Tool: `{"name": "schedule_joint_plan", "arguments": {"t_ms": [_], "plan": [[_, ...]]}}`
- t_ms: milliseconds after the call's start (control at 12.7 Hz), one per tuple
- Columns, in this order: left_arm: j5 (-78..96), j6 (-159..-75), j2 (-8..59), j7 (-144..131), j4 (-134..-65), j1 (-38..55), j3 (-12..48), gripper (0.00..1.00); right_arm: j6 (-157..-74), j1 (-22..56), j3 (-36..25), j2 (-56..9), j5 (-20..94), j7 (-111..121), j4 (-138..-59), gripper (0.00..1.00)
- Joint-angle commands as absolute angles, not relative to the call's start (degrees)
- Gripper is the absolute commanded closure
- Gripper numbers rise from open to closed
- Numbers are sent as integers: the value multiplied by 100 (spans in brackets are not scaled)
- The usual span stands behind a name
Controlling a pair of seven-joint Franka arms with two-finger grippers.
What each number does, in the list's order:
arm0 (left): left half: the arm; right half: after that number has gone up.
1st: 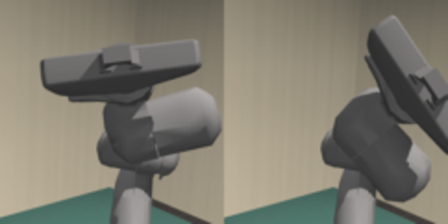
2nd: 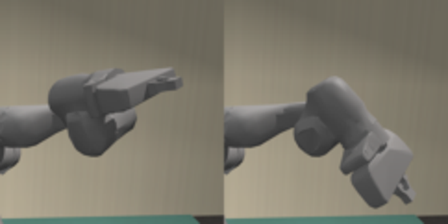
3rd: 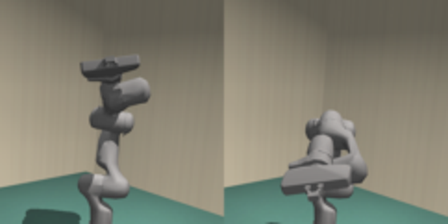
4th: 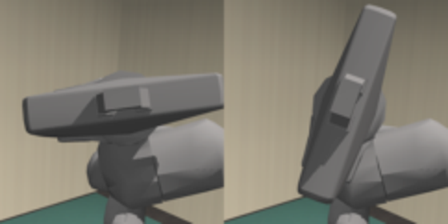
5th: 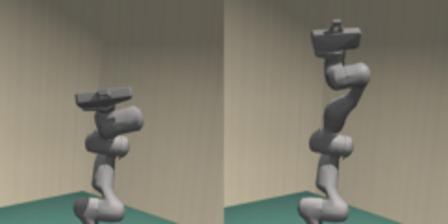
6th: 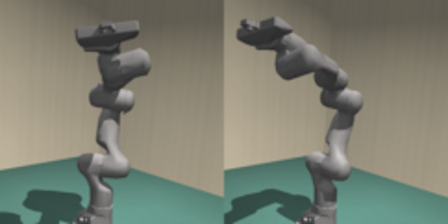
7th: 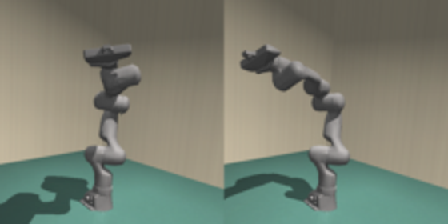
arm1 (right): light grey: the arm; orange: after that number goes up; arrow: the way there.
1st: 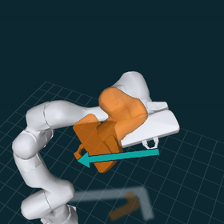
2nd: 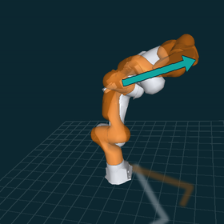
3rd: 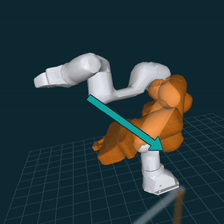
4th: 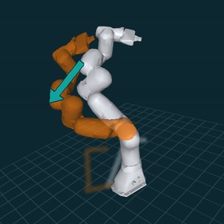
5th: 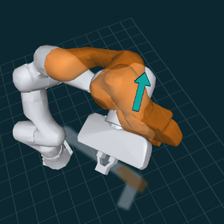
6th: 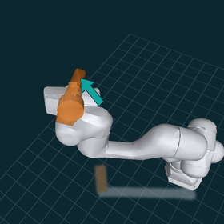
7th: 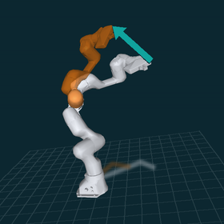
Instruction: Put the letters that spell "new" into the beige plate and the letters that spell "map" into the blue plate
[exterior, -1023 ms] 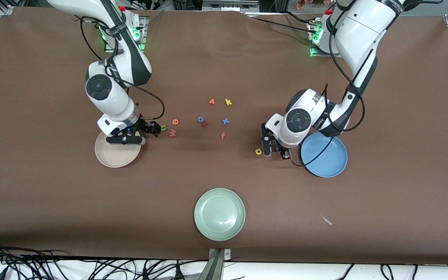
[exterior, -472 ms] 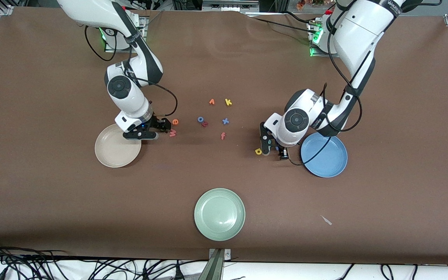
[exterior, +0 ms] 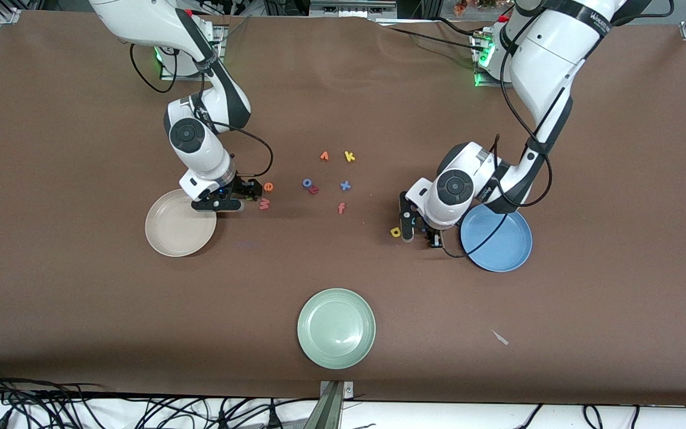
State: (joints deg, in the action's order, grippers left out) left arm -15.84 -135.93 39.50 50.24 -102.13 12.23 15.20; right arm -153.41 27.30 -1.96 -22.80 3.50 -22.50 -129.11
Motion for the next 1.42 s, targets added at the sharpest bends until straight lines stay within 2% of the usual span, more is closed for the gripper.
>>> {"name": "schedule_joint_plan", "arguments": {"t_ms": [0, 157, 551, 945, 1023, 1338], "plan": [[-1758, -13500, 3824, 5028, -10257, 1213, 1547, 80, -15451, 2742, -141, -2197, 308, -2355, -13069, 2], [-1758, -13360, 3692, 5045, -10196, 1195, 1556, 83, -15477, 2742, -141, -2215, 308, -2355, -13087, 2], [-1706, -12473, 3174, 5072, -9950, 529, 1573, 81, -15812, 2742, -141, -2382, 308, -2347, -13166, 7], [-1635, -12182, 3006, 4327, -9642, 28, 1573, 82, -15881, 2751, -36, -2426, 308, -2347, -13140, 34], [-1626, -12121, 3006, 4098, -9650, 0, 1573, 83, -15934, 2751, -26, -2461, 308, -2347, -13140, 36], [-1433, -11559, 2936, 3322, -9738, -368, 1565, 82, -15935, 2751, -26, -2452, 308, -2329, -13140, 61]]}}
